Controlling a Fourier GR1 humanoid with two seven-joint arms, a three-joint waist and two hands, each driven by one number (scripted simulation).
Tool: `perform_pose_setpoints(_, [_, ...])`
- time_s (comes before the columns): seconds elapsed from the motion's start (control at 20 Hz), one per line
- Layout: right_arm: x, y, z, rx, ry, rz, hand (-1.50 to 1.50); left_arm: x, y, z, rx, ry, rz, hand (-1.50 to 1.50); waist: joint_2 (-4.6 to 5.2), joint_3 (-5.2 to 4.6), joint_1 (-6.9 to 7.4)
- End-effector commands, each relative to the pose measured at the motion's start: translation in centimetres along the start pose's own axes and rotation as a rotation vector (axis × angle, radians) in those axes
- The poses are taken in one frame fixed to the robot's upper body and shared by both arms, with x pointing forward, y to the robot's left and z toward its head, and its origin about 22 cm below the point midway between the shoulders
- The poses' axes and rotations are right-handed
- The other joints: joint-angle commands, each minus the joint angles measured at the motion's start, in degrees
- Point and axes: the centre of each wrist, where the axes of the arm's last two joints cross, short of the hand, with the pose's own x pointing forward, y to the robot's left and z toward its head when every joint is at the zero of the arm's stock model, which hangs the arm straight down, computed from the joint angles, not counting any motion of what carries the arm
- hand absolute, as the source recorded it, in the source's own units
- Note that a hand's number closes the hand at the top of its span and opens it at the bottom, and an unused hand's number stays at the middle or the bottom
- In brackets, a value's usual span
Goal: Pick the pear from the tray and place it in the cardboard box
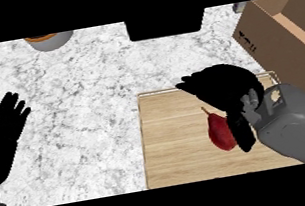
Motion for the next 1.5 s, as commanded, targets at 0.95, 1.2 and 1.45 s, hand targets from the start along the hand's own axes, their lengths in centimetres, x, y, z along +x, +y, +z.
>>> perform_pose_setpoints(0.95, [2.1,2.6,-1.7,0.040,0.019,0.076,-1.50,-0.1,-1.3,-0.5,0.011,0.005,-0.009,0.00,0.11,0.05,-0.15])
perform_pose_setpoints(1.2, [2.9,3.3,-2.4,0.039,0.068,0.119,-1.50,-0.2,-2.2,1.5,-0.006,-0.003,-0.006,0.00,0.05,0.06,0.06])
perform_pose_setpoints(1.45, [1.1,4.4,-3.2,0.098,0.097,0.122,-1.50,-2.0,-0.1,-0.5,0.012,0.016,0.006,0.00,0.16,0.04,-0.23])
